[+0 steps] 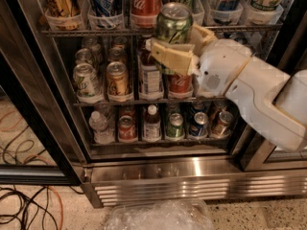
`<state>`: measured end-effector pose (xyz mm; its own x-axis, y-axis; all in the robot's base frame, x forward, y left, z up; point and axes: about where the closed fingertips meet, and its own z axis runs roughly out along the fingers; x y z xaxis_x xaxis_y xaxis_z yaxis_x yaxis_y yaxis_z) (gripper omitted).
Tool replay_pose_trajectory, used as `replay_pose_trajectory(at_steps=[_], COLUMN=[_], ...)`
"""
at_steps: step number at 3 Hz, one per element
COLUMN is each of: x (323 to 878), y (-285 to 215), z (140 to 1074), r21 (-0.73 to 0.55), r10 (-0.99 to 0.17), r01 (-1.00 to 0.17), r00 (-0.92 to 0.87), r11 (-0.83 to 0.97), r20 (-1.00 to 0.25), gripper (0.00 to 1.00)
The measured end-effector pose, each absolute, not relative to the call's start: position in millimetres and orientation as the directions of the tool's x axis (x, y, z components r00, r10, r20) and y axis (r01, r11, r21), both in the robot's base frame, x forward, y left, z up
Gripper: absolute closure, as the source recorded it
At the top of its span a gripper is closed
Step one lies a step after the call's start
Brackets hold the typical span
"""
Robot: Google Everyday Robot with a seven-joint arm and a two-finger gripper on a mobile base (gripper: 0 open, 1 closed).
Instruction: Pick green can from top shelf of fridge
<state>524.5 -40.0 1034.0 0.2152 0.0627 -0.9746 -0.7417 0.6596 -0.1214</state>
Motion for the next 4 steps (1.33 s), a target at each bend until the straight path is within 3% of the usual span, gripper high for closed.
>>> replay_pose_trajectory(at_steps=[3, 4], x=[446, 446], y=[-52, -52], z=[983, 983], r21=[-0.046, -0.046], r10=[0.046, 0.046], r01=[-0.778, -0.778], r00=[0.096, 0.096], r11=[0.626, 0.626], r20=[-0.994, -0.994], gripper=[1.00, 1.00])
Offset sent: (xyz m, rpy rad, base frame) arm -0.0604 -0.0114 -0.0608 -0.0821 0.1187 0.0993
